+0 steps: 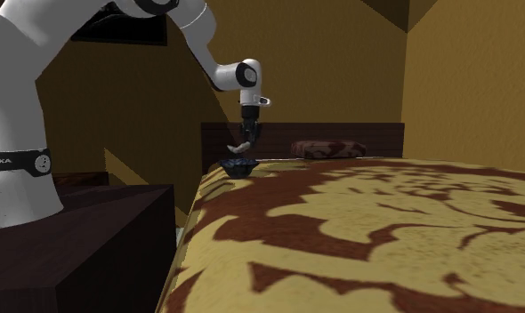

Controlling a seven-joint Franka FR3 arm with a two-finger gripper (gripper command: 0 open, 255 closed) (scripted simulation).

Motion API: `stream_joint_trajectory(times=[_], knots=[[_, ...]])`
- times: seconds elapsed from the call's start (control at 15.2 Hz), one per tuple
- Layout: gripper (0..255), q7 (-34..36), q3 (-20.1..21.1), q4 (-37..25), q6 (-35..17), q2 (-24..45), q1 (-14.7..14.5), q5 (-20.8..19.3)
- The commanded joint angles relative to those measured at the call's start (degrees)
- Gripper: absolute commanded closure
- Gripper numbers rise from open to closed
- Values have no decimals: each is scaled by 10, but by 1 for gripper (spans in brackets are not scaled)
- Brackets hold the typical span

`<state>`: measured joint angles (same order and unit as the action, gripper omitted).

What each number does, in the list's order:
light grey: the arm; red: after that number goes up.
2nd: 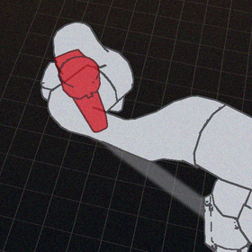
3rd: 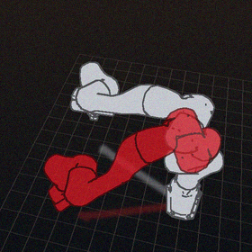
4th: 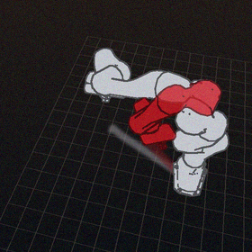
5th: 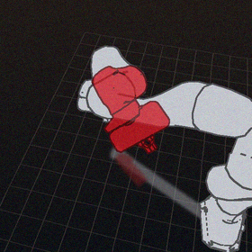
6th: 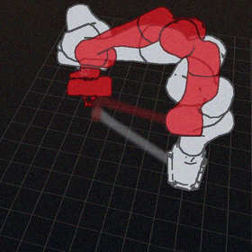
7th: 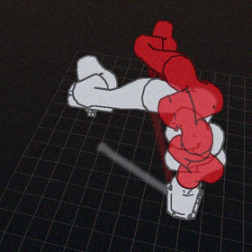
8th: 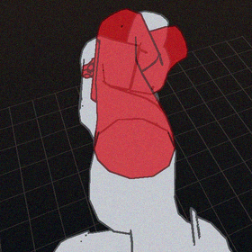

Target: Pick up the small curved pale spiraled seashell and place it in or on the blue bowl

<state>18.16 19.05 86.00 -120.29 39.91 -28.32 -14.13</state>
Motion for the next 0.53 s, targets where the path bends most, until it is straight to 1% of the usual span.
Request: stream_joint_trajectory(times=[0.0, 0.07, 0.46], knots=[[255, 18, -1, -51, 20, 32, -26, -5], [255, 24, -1, -77, 31, 47, -38, -7], [255, 28, -7, -72, 1, 72, -41, -13]])
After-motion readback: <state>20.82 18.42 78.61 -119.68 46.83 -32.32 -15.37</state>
